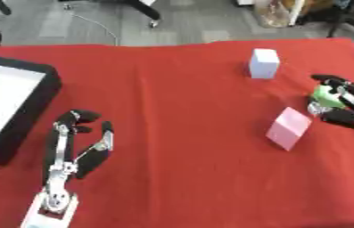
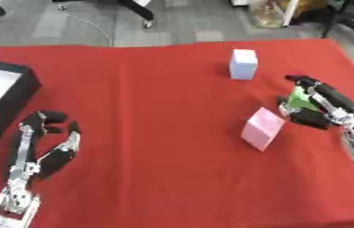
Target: Pick up the objects with one hand, pass them to the other hand, and then place them into the box on the other side of the table.
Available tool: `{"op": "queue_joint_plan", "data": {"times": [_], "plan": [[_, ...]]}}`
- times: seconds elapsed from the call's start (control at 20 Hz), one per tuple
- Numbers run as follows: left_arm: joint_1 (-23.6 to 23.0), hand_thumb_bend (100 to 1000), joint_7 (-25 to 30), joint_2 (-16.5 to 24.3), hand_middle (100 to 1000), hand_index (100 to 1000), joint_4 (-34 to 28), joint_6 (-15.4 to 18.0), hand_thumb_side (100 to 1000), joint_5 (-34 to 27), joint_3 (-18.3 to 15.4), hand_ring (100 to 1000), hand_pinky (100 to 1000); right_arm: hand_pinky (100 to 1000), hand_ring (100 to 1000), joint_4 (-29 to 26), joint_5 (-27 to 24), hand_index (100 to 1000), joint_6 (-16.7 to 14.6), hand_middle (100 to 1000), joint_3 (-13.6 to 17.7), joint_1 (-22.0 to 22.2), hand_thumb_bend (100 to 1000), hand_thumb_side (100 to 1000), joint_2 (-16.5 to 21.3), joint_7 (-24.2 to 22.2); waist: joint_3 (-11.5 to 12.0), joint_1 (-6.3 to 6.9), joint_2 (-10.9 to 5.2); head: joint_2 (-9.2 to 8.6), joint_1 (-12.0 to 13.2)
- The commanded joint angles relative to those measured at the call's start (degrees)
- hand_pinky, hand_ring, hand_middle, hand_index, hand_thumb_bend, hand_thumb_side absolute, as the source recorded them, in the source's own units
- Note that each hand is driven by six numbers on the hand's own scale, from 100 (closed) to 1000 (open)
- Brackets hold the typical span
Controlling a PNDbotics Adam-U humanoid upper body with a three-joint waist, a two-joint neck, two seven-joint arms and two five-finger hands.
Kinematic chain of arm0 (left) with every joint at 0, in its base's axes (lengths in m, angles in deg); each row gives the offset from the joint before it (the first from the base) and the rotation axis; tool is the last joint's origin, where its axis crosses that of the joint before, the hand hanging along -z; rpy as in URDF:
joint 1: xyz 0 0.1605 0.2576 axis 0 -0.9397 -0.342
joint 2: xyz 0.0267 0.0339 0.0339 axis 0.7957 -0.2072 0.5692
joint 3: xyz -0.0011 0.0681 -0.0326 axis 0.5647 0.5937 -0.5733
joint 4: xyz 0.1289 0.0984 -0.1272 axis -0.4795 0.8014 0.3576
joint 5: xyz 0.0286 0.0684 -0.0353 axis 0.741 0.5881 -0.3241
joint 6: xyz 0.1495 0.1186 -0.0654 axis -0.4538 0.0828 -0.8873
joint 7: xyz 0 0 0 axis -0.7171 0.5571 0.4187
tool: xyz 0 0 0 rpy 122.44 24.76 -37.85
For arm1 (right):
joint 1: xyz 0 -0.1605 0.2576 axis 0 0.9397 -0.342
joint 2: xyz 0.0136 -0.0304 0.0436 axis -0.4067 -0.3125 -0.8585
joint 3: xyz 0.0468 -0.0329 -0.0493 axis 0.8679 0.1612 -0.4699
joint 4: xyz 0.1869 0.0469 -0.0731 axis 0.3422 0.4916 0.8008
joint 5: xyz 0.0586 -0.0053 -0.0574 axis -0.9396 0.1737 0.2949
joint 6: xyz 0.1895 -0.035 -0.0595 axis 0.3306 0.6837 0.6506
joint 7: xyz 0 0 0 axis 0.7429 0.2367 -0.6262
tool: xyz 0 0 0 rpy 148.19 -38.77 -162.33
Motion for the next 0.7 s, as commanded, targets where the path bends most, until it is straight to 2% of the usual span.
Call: {"op": "queue_joint_plan", "data": {"times": [0.05, 0.7], "plan": [[0.28, 170, 0.11, 0.87, 610, 628, -0.5, 0.1, 165, 0.14, -0.06, 687, 633, 888, 949, -1.06, 1.01, 1000, -1.04, 950, 0.19, -0.98, 134, 803, 1.28, -3.12, 0.05, -0.77, -1.52, -0.11, -0.38], [0.17, 168, -0.01, 0.86, 611, 628, -0.24, 0.24, 166, 0.13, -0.15, 689, 634, 898, 947, -6.22, 0.62, 1000, -2.52, 952, -0.18, 0.4, 145, 845, 1.41, -11.92, 0.09, -1.04, -1.52, -0.11, -0.68]]}}
